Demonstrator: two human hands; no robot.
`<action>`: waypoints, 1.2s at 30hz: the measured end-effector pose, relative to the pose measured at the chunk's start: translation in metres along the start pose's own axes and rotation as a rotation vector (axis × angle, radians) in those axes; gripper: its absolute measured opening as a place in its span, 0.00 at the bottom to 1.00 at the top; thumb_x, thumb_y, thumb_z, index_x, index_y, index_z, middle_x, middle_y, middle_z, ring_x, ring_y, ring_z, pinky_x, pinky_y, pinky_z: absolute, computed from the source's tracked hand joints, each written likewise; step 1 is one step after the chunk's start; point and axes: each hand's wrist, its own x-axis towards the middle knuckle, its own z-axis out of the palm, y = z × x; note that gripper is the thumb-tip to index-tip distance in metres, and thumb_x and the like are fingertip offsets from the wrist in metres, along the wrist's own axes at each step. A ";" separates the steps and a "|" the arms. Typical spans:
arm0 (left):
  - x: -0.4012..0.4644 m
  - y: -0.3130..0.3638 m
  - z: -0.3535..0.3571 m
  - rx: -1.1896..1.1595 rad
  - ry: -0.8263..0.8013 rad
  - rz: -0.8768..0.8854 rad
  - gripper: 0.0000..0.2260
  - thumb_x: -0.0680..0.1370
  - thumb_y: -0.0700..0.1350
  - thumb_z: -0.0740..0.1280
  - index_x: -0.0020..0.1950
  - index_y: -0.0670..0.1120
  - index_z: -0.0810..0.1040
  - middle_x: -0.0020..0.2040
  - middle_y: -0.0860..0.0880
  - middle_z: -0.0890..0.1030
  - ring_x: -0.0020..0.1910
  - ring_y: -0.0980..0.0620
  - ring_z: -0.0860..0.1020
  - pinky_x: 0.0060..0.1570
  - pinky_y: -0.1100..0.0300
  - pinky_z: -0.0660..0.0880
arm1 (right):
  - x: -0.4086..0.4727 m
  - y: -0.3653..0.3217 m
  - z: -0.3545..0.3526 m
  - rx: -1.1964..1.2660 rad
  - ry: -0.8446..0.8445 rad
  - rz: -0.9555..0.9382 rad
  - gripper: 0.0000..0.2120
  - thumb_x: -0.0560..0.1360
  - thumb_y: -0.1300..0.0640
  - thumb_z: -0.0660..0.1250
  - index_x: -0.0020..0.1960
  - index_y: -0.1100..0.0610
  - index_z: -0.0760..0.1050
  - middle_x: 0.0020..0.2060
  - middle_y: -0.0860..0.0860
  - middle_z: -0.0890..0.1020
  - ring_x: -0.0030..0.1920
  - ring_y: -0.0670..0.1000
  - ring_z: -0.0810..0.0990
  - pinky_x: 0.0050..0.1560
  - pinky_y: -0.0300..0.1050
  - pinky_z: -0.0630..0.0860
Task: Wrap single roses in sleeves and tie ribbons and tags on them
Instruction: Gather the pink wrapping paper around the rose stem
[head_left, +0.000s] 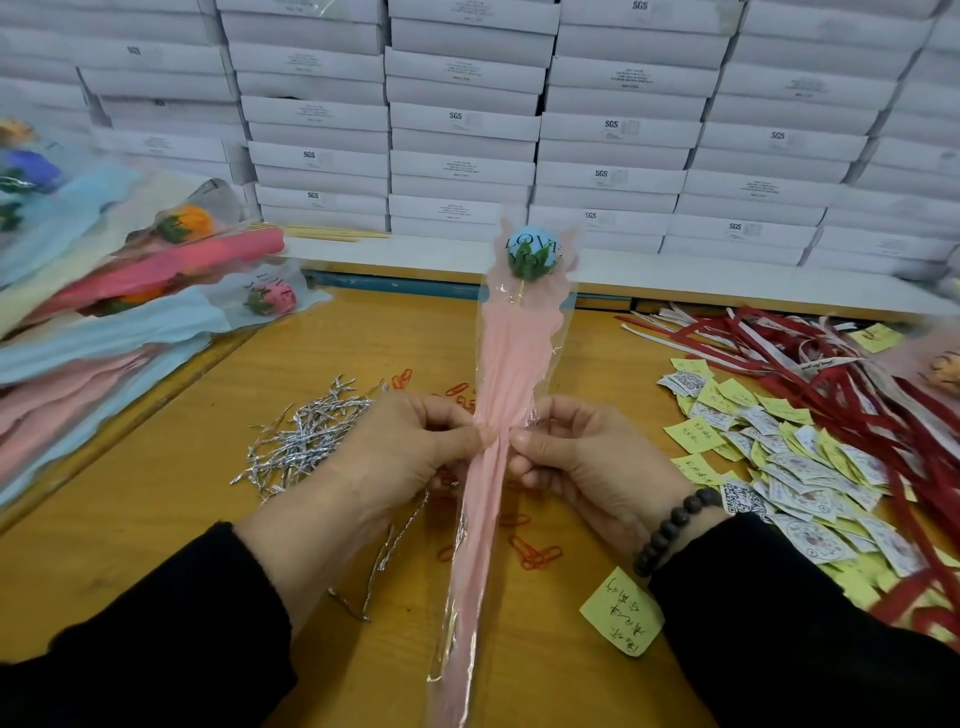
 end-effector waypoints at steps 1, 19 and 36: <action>0.000 0.000 0.001 0.002 -0.006 0.000 0.05 0.72 0.36 0.69 0.35 0.38 0.79 0.24 0.50 0.77 0.22 0.58 0.72 0.22 0.69 0.67 | 0.000 0.000 0.000 0.016 0.003 0.000 0.05 0.71 0.70 0.67 0.45 0.65 0.75 0.29 0.55 0.79 0.26 0.46 0.78 0.27 0.33 0.76; -0.001 -0.001 0.003 -0.081 -0.113 0.000 0.04 0.65 0.39 0.71 0.30 0.42 0.82 0.25 0.48 0.79 0.21 0.58 0.71 0.21 0.69 0.66 | 0.000 -0.001 -0.003 0.028 -0.100 0.073 0.13 0.60 0.63 0.71 0.44 0.64 0.78 0.30 0.53 0.80 0.26 0.43 0.75 0.25 0.32 0.73; -0.006 0.005 0.006 -0.029 0.003 0.024 0.04 0.72 0.38 0.69 0.40 0.37 0.82 0.23 0.49 0.76 0.20 0.59 0.70 0.20 0.69 0.66 | 0.000 0.000 -0.004 -0.014 -0.013 0.002 0.09 0.61 0.65 0.71 0.42 0.63 0.79 0.31 0.54 0.77 0.25 0.43 0.74 0.24 0.32 0.71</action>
